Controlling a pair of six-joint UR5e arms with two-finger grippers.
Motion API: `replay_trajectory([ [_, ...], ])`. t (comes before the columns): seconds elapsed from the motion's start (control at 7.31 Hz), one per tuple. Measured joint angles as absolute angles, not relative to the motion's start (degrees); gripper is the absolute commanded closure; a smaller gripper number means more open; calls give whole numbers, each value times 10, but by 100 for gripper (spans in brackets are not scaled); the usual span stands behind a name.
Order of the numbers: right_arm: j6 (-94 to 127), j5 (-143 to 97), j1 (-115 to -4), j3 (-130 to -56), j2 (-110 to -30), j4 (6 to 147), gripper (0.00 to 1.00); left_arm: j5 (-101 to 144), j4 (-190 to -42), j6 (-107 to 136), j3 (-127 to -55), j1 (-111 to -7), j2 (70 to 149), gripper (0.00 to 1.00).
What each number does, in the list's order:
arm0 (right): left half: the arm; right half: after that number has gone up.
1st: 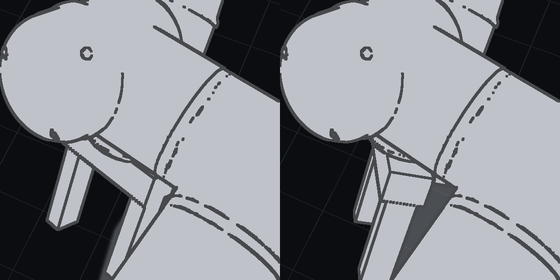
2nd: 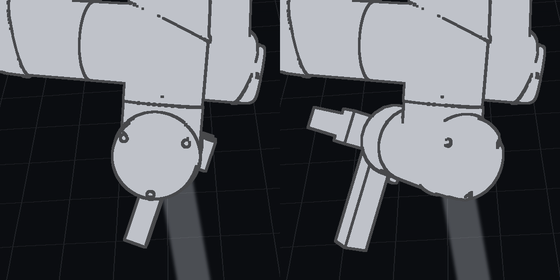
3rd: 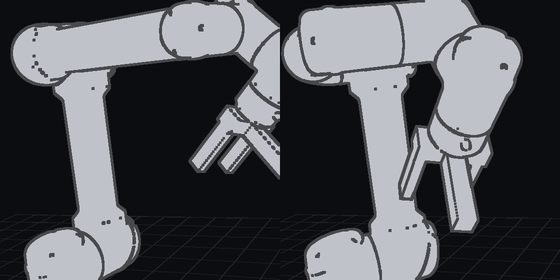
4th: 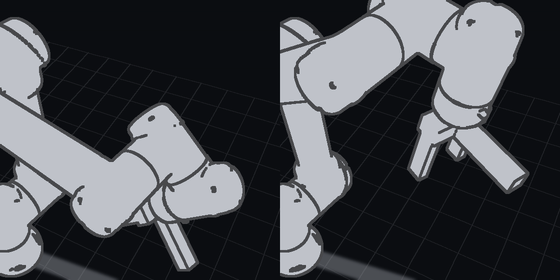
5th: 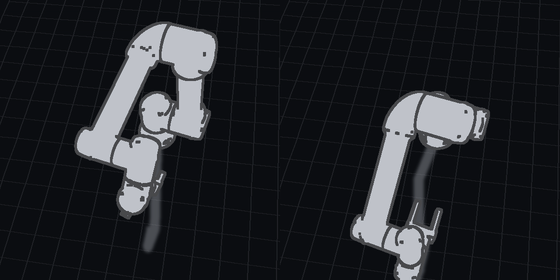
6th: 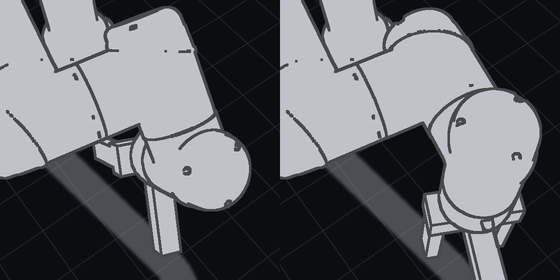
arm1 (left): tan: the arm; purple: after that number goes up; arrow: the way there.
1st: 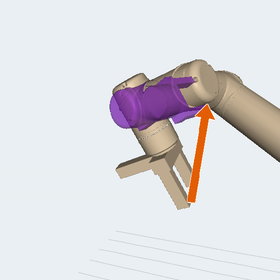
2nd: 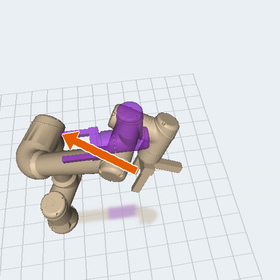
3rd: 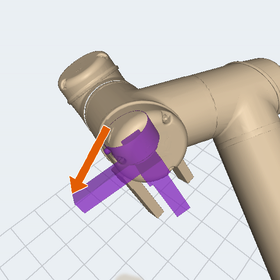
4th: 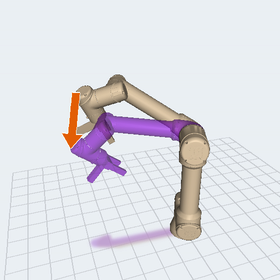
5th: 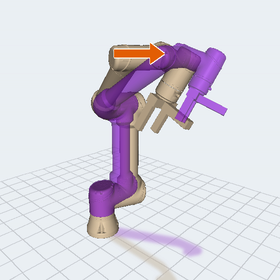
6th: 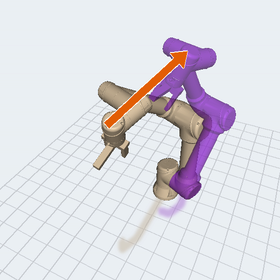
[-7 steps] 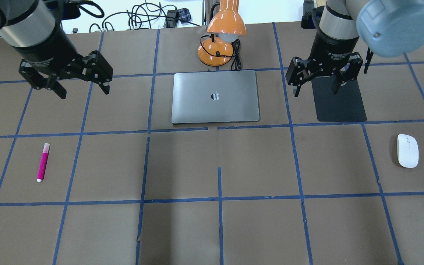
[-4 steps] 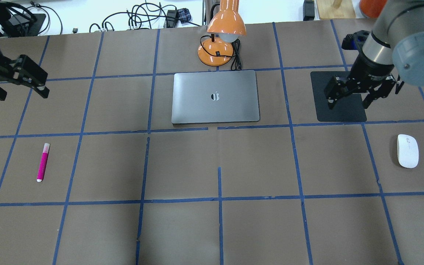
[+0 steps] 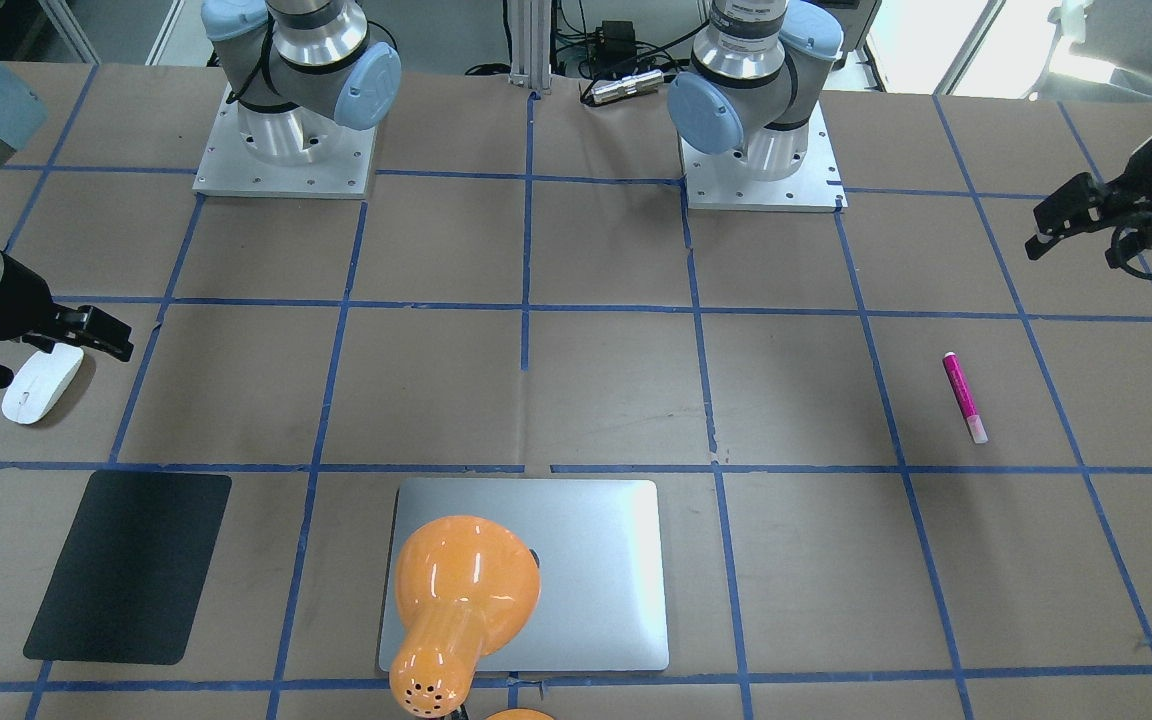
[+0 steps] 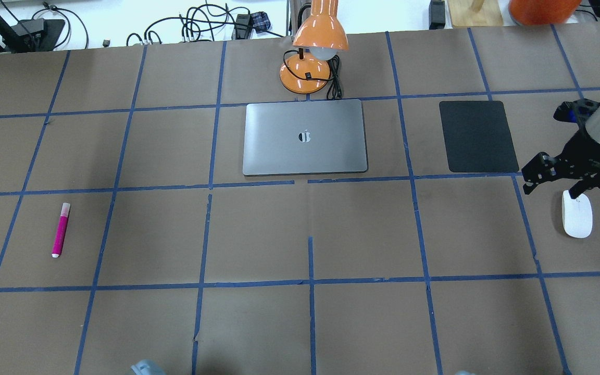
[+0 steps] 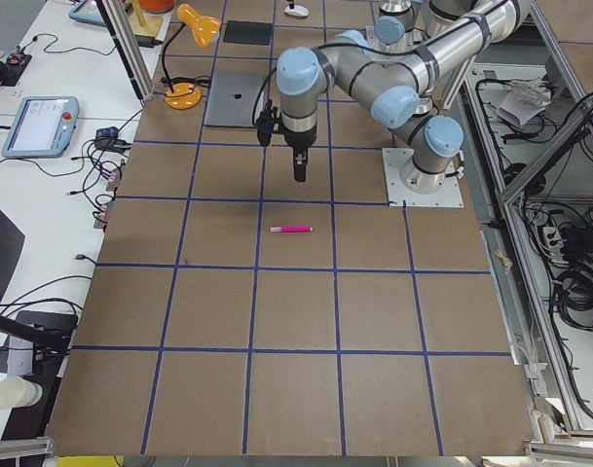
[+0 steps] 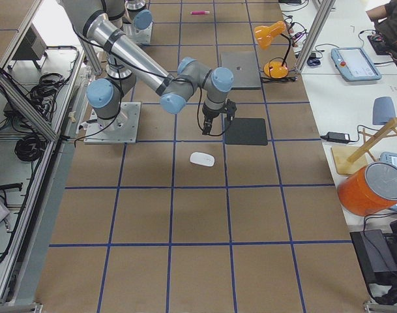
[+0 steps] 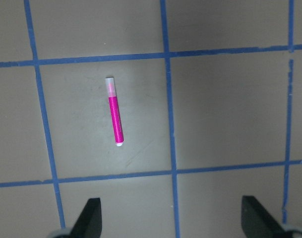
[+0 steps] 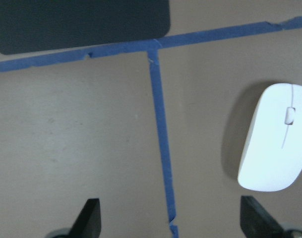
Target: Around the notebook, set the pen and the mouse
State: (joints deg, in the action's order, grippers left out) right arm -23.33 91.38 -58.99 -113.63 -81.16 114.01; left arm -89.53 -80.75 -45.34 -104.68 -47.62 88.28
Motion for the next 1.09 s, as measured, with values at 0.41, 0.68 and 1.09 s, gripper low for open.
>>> replay_trajectory([
  [0.41, -269, 942, -550, -1165, -763, 1250, 0, -895, -532, -502, -1212, -447, 949, 3],
  [0.68, -292, 948, -526, -1165, -740, 1274, 0, -890, -493, -468, -1236, -446, 983, 3],
  [1.09, -302, 960, -518, -1167, -723, 1283, 1, -880, -447, -453, -1237, -450, 1026, 3],
])
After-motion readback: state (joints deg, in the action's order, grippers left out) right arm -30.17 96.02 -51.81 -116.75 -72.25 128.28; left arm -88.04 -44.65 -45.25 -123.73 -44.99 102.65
